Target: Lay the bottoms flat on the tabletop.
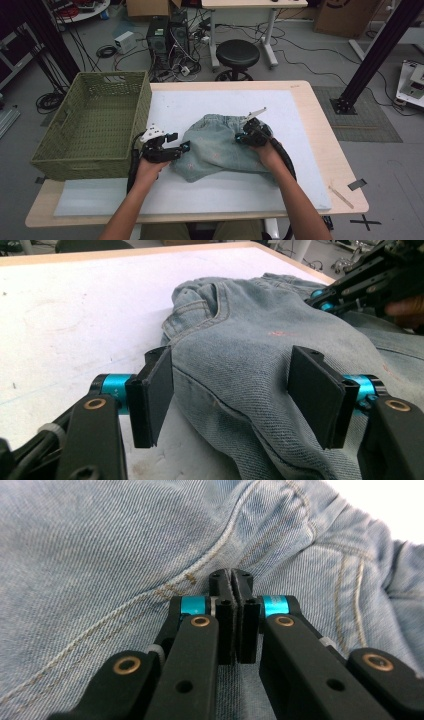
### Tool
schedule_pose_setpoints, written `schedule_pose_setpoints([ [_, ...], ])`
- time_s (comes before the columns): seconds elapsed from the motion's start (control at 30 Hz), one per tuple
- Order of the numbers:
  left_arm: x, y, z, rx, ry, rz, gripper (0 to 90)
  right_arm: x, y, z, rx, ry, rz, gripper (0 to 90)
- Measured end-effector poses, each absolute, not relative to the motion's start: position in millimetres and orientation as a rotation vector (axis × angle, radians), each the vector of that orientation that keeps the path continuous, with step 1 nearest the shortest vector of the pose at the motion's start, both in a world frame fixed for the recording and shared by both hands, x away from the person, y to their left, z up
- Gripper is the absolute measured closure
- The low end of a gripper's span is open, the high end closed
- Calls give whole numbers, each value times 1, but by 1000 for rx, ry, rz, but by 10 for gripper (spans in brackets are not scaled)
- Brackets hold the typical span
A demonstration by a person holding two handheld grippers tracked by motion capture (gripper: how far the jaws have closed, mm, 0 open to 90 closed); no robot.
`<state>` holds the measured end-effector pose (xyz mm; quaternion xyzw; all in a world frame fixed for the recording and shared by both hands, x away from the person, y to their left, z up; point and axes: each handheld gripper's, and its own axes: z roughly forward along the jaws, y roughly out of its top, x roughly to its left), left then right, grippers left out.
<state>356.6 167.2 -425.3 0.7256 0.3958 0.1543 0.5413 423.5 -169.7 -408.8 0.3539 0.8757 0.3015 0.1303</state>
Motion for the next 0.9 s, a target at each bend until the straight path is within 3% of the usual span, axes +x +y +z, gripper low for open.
schedule_pose_setpoints([
  [0.33,357,166,-424,1700,950,381,351,449,-171,-375,1082,2168,931,900],
  [0.6,358,162,-419,1722,933,355,352,470,-158,-390,1208,2025,864,894],
  [0.7,361,157,-425,1783,953,328,340,465,-154,-394,1164,2066,882,838],
  [0.83,366,149,-436,1877,1011,325,341,445,-162,-389,1119,2080,993,697],
  [0.9,367,146,-438,1910,1030,334,406,435,-169,-387,1111,2094,1059,611],
])
